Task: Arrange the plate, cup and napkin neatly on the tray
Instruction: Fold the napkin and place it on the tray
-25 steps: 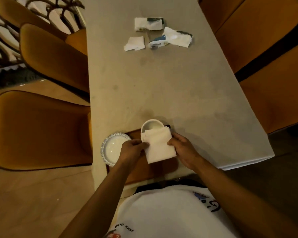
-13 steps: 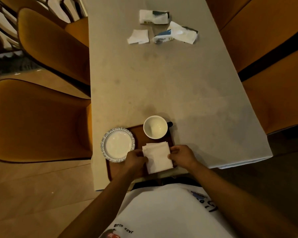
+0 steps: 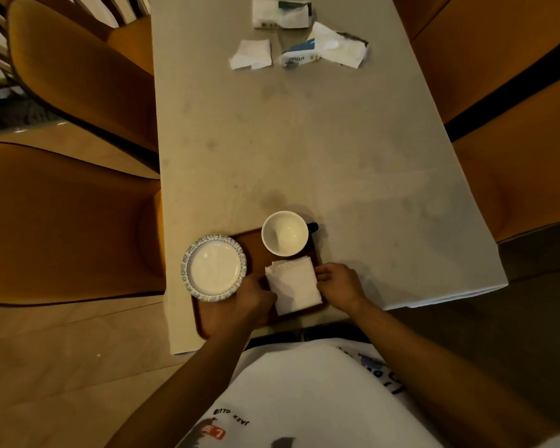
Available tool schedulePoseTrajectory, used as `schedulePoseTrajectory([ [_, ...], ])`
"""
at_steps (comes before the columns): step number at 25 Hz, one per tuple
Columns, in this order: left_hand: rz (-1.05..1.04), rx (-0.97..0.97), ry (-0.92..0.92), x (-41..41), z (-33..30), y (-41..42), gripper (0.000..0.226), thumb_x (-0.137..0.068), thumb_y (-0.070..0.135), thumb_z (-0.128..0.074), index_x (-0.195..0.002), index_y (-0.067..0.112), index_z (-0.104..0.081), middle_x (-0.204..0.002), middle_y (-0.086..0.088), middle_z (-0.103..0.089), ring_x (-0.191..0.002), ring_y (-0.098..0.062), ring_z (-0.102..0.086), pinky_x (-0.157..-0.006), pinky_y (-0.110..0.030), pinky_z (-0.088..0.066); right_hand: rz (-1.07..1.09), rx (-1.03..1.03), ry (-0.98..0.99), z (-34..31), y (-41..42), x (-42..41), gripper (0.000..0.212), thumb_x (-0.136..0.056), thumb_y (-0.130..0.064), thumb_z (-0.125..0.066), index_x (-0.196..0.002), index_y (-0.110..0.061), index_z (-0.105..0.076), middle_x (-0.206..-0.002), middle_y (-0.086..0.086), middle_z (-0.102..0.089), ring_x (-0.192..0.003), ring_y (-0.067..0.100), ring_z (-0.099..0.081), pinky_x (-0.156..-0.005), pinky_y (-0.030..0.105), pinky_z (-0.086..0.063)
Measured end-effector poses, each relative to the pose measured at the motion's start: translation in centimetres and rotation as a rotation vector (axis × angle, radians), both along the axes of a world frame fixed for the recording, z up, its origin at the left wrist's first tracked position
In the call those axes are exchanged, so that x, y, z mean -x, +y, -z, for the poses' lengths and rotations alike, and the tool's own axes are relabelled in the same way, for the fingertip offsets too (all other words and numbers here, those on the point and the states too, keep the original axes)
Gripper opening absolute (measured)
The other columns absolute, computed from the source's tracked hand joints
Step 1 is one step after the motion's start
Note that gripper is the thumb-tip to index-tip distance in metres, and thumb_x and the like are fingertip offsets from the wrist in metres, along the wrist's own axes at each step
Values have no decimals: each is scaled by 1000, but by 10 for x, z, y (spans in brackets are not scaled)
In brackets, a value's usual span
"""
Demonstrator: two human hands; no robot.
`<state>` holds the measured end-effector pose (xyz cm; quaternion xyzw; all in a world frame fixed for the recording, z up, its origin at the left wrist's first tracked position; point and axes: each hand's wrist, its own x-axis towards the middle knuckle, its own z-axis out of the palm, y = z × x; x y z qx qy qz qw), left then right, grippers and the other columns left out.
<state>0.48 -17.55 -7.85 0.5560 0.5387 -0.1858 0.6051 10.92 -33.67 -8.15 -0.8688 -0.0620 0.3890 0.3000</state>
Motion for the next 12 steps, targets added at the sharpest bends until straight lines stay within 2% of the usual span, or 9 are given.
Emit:
schedulePoseTrajectory([
  [3, 129, -99, -74, 4, 4, 3, 56, -78, -12, -62, -124, 19, -55, -122, -6, -63, -116, -34, -59, -91, -56, -55, -34, -39, -54, -6, -11, -2, 32, -88, -4, -58, -117, -13, -69, -114, 5, -73, -100, 18, -67, -89, 27, -54],
  [6, 407, -451, -142, 14, -12, -2, 43, -84, 11, -68, -122, 23, -53, -122, -1, -63, -111, -23, -61, -94, -40, -54, -106, -74, -155, -9, -20, -1, 32, -91, -4, -58, -120, -16, -65, -118, 6, -67, -101, 19, -64, -90, 31, -54],
  [8, 653, -654, -141, 22, -23, -7, 44, -92, 22, -63, -133, 22, -49, -131, -1, -55, -116, -21, -55, -95, -29, -45, -276, -66, -160, -8, -21, 2, 47, -90, -5, -62, -133, -22, -56, -123, 5, -56, -104, 20, -59, -94, 33, -52],
  [10, 865, -755, -120, 27, -28, -11, 54, -96, 28, -56, -146, 21, -38, -142, -5, -44, -127, -24, -47, -103, -33, -40, -416, -25, -123, -6, -18, 4, 66, -89, -9, -64, -146, -29, -39, -130, 5, -46, -111, 23, -56, -97, 34, -51],
  [12, 998, -763, -56, 27, -26, -11, 68, -96, 34, -54, -154, 21, -20, -153, -9, -31, -137, -29, -36, -112, -41, -33, -506, 30, -108, -4, -15, 5, 80, -88, -15, -66, -153, -34, -22, -140, 7, -41, -116, 26, -54, -96, 38, -51],
])
